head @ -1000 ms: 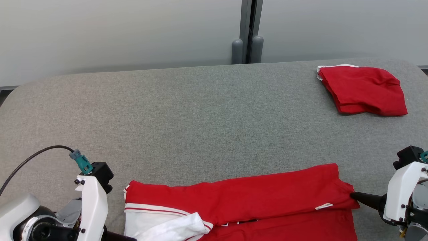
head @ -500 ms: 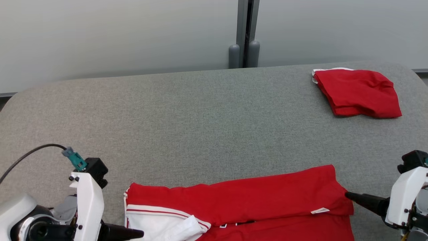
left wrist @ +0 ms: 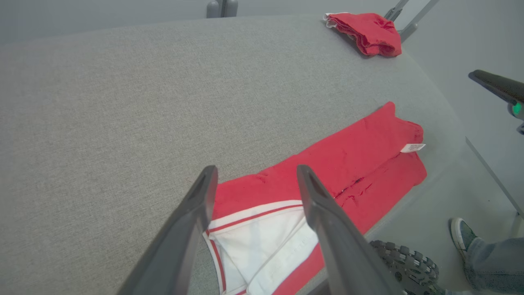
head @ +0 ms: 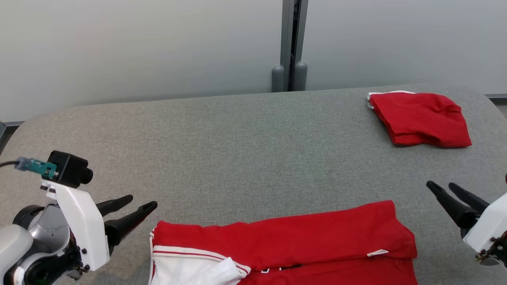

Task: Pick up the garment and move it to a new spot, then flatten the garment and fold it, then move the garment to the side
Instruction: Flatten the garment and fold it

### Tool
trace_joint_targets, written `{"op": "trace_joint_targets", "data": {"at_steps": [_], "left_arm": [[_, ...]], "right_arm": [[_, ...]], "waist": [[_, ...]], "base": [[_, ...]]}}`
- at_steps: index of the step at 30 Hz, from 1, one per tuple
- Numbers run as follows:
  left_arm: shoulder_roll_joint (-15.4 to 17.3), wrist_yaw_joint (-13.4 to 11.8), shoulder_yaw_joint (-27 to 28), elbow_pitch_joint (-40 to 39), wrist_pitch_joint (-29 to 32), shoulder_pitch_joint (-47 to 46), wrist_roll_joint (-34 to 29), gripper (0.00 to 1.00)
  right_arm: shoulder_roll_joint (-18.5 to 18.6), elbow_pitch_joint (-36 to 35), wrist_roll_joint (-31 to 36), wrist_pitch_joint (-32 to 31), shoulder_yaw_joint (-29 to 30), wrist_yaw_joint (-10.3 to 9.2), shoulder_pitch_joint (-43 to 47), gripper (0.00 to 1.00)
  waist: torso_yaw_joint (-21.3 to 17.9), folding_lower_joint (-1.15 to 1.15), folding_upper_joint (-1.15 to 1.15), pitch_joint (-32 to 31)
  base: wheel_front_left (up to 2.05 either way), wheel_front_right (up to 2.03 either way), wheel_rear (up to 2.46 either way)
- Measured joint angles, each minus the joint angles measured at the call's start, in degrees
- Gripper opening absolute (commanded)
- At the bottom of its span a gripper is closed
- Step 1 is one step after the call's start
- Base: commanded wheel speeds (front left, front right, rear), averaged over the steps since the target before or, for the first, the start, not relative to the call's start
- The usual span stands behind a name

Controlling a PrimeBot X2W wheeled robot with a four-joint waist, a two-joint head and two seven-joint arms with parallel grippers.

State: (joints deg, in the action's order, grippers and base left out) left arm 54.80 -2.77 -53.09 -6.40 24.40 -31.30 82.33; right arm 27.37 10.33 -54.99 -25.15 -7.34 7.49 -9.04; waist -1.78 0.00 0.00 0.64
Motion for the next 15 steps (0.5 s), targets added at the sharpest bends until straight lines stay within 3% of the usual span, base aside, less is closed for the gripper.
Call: {"op": "trace_joint_targets", "data": {"at_steps": [8,15], "left_arm": [[-4.7,-7.3,3.3,1.7,-22.3,5.8,-9.6,1.0],[-8.4,-13.5,6.2,1.6,-36.4,11.9,-13.2,1.0]], "right_arm": [[-5.2,0.2,8.3,15.2,2.6,-0.01,2.6,1.0],[-8.1,2.9,14.5,23.4,3.5,0.0,3.8,1.0]], "waist": [[1.2,0.0,0.0,-0.4],[1.6,0.01,0.0,-0.7]], "base": [[0.0,0.0,0.0],[0.0,0.0,0.0]]}}
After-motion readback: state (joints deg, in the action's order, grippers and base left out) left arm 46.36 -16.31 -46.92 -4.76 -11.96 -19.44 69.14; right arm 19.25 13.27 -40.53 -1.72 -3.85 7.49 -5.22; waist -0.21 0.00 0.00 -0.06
